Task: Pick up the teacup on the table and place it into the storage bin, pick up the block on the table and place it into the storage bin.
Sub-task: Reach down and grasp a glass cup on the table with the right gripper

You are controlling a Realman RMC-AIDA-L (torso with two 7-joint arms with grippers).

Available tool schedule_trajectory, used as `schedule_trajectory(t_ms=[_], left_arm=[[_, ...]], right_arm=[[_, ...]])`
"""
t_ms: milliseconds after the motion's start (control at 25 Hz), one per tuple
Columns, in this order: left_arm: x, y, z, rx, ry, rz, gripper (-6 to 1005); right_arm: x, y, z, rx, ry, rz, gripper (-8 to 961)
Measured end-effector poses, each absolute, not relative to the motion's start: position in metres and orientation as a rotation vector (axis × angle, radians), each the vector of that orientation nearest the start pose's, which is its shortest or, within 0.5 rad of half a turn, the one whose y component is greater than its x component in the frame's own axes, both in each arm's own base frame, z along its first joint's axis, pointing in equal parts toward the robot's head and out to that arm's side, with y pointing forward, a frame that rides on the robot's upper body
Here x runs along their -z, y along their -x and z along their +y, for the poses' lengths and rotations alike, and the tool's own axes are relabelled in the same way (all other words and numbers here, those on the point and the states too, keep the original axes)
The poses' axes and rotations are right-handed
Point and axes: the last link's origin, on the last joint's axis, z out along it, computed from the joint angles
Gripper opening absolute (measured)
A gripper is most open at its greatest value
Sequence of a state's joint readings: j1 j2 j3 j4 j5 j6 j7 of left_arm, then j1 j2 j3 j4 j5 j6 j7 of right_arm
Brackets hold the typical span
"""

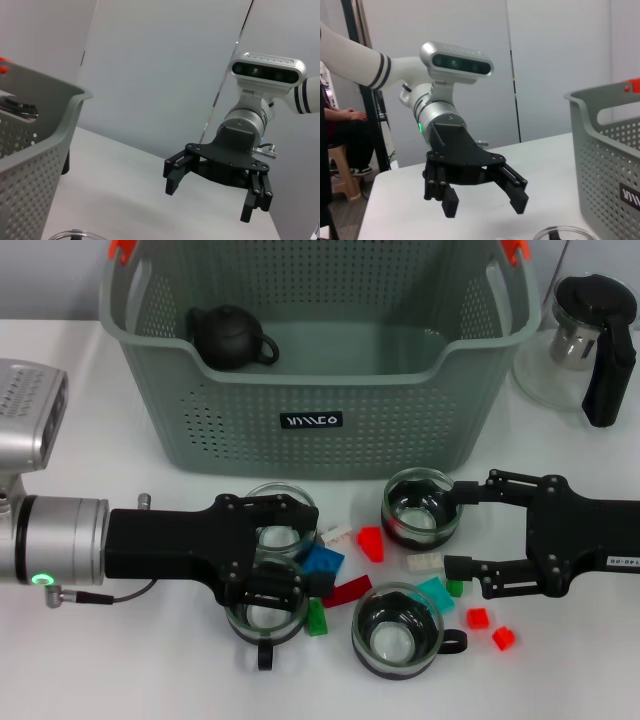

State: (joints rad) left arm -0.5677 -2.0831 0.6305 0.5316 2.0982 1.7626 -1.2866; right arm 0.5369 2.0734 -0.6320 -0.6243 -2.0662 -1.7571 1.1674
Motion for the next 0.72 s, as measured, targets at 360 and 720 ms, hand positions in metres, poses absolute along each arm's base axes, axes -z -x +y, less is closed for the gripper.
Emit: schedule_trajectory(t_ms=[360,720], left_arm=[[0.0174,0.2504,0.2981,0.852,2.943,-0.566,876],[0.0161,0.2504,0.2993,0.843,2.94,-0.558,875]], right_arm=[[0.0047,-0.2547,0.3066,-0.775,2.874,0.328,927],[0.0056,-0.2531,0.308,-0.775,2.874,0.323,927]])
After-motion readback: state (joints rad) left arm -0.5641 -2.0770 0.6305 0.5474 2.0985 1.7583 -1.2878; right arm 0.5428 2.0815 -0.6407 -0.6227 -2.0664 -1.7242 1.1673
